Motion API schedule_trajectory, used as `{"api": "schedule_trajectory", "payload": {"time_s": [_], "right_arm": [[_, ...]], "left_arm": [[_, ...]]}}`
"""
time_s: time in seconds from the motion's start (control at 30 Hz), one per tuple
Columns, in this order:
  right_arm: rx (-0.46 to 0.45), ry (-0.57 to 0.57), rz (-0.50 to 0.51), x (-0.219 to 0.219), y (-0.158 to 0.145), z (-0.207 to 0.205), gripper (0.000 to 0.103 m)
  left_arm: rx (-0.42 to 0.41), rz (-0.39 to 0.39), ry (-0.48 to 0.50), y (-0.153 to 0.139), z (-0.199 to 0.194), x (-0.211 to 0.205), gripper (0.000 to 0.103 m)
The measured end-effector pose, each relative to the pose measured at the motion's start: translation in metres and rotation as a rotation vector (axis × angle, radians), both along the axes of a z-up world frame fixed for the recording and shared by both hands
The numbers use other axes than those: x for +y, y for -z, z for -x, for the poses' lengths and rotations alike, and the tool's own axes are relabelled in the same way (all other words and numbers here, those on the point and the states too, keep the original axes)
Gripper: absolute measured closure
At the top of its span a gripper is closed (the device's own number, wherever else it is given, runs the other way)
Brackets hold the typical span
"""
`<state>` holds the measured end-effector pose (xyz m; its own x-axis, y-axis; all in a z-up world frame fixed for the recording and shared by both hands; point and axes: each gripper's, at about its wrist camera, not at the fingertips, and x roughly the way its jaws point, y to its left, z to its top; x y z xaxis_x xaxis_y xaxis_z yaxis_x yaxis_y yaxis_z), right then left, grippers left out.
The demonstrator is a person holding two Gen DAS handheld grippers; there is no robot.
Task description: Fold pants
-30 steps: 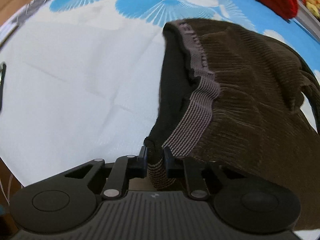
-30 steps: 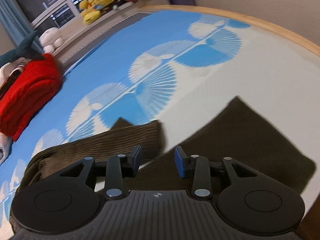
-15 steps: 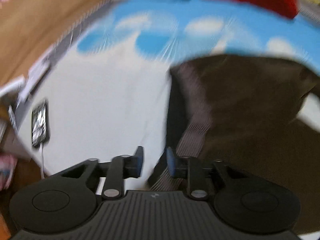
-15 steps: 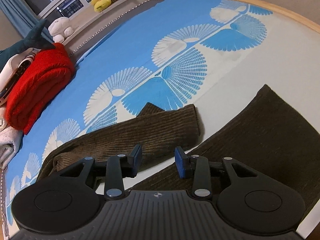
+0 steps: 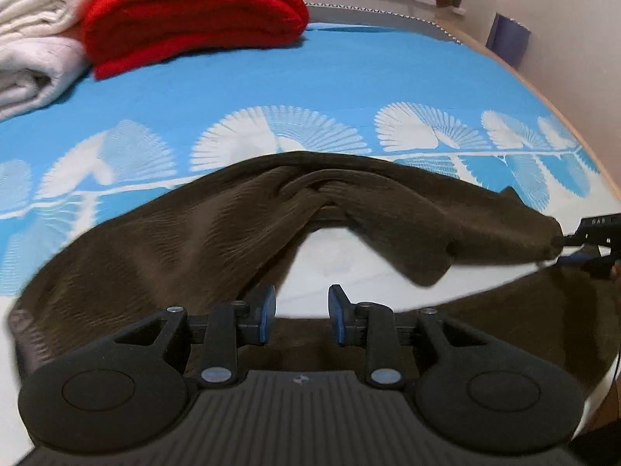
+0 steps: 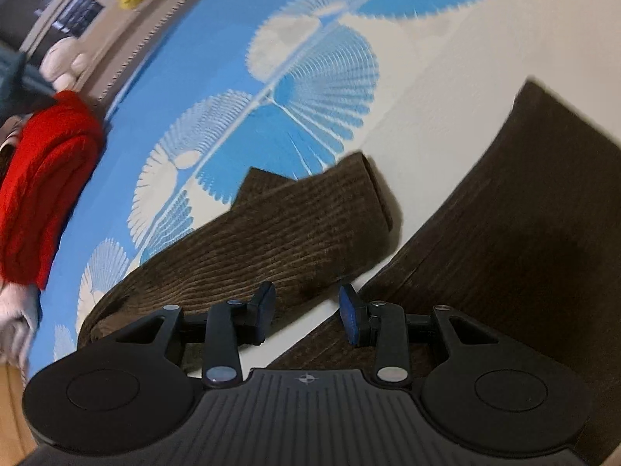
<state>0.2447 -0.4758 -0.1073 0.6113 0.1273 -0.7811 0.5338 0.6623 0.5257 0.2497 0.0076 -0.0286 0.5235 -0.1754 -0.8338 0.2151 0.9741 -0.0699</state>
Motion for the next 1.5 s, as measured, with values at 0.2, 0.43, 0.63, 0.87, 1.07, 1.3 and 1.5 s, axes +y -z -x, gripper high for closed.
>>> {"api": "schedule_trajectory", "payload": {"time_s": [0.2,0.43,0.63,0.87,1.07,1.3,1.5], "right_arm": [[0.03,0.02,0.002,0.01,0.015,-0.034,0.063],[0.114,0.209,-0.005,0.021,0.016,-0.056,0.066],[0.131,0.349,0.01,0.019,0.008,-0.058,0.095],[-0.141,0.411,0.111,-0.003,-0.056,-0.069,0.097],[-0.463,0.217,0.374,-0.004,-0.124,-0.09,0.045],[-0.153,0.23,0.146,-0.037,-0.036,-0.091,0.045],[-0.029,0.269,0.012,-0.027,0.018,-0.093,0.045]], "left_arm": [[0.071,-0.076,-0.007,0.054,-0.051,-0.018,0.068],[0.109,-0.159,-0.013,0.09,-0.089,-0.018,0.063],[0.115,-0.256,-0.043,0.112,-0.107,-0.017,0.071],[0.089,-0.23,0.072,0.088,-0.103,-0.015,0.092],[0.111,-0.199,0.508,0.069,-0.061,-0.023,0.092],[0.136,-0.186,0.519,0.077,-0.063,-0.021,0.09],[0.083,-0.133,0.347,0.058,-0.078,-0.002,0.091]]}}
